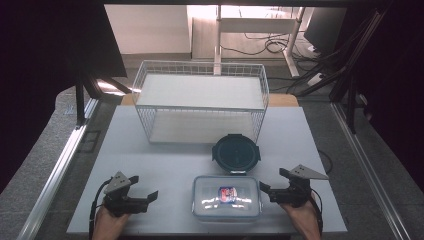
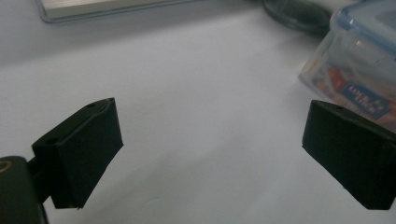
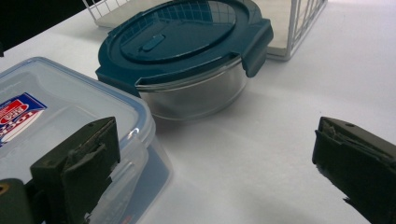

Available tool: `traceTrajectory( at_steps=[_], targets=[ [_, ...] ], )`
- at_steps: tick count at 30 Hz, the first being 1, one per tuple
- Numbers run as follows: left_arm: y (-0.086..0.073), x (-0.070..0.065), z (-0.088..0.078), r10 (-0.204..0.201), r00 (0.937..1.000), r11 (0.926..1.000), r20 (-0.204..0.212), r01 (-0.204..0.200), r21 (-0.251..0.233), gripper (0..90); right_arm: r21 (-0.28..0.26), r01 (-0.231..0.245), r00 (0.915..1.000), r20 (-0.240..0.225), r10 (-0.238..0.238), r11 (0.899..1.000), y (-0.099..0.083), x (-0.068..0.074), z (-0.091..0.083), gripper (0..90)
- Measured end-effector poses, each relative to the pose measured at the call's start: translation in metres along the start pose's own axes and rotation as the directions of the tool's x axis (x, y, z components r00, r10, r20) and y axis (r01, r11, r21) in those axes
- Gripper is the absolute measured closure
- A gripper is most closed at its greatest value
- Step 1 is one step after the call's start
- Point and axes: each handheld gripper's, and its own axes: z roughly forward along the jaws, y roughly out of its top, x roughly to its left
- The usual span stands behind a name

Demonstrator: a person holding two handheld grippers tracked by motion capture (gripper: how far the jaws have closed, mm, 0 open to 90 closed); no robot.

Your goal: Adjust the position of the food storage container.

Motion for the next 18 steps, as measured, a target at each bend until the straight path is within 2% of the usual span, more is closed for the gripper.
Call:
traceTrajectory(
  at_steps=[4, 5, 11, 18],
  targets=[
    [0.0006, -0.0033, 0.0025, 0.02, 0.9998, 0.9998, 0.01, -0.02, 0.005, 4.7, 0.0, -0.034, 0.9994, -0.01, 0.034, 0.999, 0.0001, -0.0016, 0.0018, 0.0],
    [0.0008, -0.0037, 0.0028, 0.018, 0.9997, 0.9998, 0.018, -0.018, 0.002, 4.8, 0.004, -0.042, 0.9988, -0.024, 0.042, 0.999, 0.0004, -0.0016, 0.0022, 0.0],
    [0.0009, -0.0041, 0.0031, 0.013, 0.9992, 0.9999, 0.038, -0.013, -0.001, 5.3, 0.008, -0.042, 0.9988, -0.026, 0.043, 0.999, 0.0013, -0.0004, 0.0026, 0.0],
    [0.0004, -0.0044, 0.0036, 0.025, 0.9991, 0.9997, 0.034, -0.025, -0.001, 5.6, 0.014, -0.044, 0.9988, -0.021, 0.044, 0.999, 0.0021, -0.0001, 0.0022, 0.7]
  ],
)
